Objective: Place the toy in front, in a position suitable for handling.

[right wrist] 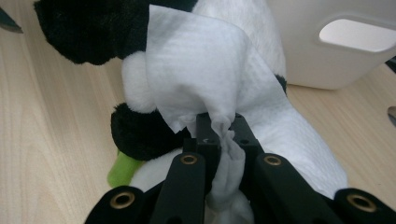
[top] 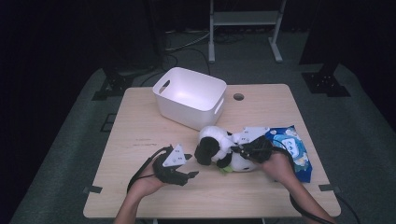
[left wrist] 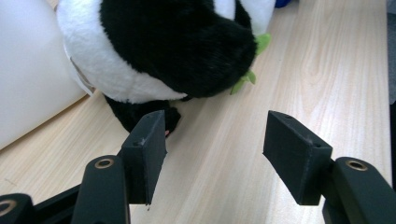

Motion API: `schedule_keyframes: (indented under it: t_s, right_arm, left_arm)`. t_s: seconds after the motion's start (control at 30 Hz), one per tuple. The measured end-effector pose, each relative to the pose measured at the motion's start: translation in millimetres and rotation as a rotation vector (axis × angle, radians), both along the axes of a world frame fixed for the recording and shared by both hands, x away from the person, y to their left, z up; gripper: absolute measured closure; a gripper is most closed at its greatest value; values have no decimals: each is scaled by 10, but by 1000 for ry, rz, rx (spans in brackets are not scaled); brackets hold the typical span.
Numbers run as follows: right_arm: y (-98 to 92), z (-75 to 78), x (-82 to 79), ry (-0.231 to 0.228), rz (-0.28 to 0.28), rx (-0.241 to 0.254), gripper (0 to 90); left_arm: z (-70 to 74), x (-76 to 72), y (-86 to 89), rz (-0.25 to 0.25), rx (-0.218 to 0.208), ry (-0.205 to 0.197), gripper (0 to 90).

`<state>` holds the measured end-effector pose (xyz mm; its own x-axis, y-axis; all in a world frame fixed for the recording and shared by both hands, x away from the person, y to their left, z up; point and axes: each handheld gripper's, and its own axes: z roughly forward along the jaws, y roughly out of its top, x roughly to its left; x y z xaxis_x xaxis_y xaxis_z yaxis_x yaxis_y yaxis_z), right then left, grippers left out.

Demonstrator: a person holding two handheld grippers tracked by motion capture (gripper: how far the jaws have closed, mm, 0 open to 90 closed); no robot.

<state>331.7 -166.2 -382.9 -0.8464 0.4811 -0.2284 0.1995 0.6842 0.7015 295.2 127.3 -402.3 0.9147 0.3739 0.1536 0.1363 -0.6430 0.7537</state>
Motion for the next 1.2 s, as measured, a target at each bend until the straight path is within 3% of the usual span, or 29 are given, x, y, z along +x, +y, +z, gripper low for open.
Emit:
schedule_keyframes:
  t_s: [0.2, 0.3, 0.43, 0.63, 0.73, 0.87, 0.9, 1.0, 1.13, 1.2]
  right_arm:
    - [-2, 47, -82, -6, 41, 64, 847]
    - [4, 108, -125, -3, 68, 122, 844]
    - [138, 180, -186, -5, 124, 147, 836]
    - [352, 146, -216, -28, 167, 110, 826]
    - [285, 175, -202, -20, 166, 110, 826]
    - [165, 205, -212, -31, 137, 55, 821]
    - [44, 207, -210, -29, 109, 25, 816]
    - [-77, 182, -214, -35, 80, -23, 798]
    - [-176, 118, -194, -13, 52, -20, 717]
    - [-159, 112, -196, -38, 32, -33, 564]
  left_arm:
    - [-11, -8, -45, -13, 0, -11, 416]
    - [-27, -16, -87, -40, 8, -17, 469]
    - [-37, -28, -117, -47, 3, -18, 519]
    - [-48, -21, -106, -40, 3, -16, 501]
    - [-30, -15, -105, -36, -3, -25, 497]
    - [-25, -18, -112, -34, -3, -26, 489]
    - [-27, -15, -112, -34, -4, -24, 487]
    - [-26, -13, -114, -34, -3, -25, 486]
    - [-27, -11, -123, -37, -4, -23, 482]
    - [-32, -11, -126, -39, 0, -21, 478]
